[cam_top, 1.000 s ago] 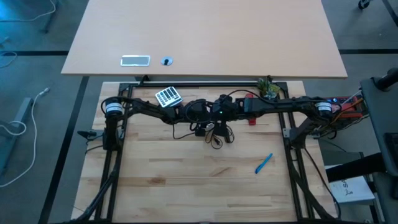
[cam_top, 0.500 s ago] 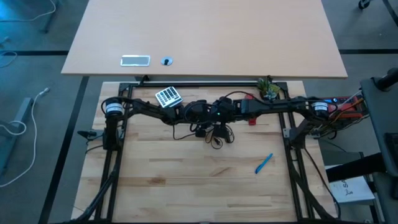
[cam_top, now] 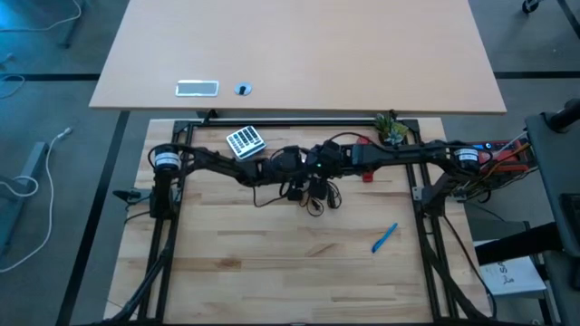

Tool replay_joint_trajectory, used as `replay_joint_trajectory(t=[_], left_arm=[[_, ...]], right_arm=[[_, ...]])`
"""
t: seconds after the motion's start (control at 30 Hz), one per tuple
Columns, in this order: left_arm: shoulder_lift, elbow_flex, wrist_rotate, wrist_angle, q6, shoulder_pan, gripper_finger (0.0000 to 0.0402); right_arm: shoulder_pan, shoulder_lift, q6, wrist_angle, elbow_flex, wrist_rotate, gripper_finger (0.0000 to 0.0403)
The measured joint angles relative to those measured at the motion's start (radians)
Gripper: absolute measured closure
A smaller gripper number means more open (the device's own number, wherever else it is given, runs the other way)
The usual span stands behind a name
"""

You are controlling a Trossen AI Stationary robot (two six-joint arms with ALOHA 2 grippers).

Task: Screw lightbulb
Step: Insert the white lightbulb into the silver lamp

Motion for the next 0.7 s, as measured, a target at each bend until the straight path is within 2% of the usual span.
replay_joint_trajectory(t=[0.2,0.53,0.67,0.7], left_arm=[[-0.003,0.000,-0.112,0.011,-0.028,-0.007,0.0244],[-0.005,-0.004,-0.156,0.011,-0.036,-0.020,0.0244],[-0.006,-0.004,-0.173,0.009,-0.026,-0.021,0.0244],[-0.007,-0.004,-0.171,0.004,-0.026,-0.021,0.0244]], right_arm=[[0.000,-0.004,0.105,0.049,-0.032,0.029,0.0165],[-0.004,-0.006,0.348,0.145,-0.106,0.021,0.0166],[-0.006,-0.011,0.349,0.152,-0.106,0.018,0.0164],[-0.006,-0.013,0.343,0.148,-0.102,0.018,0.0152]])
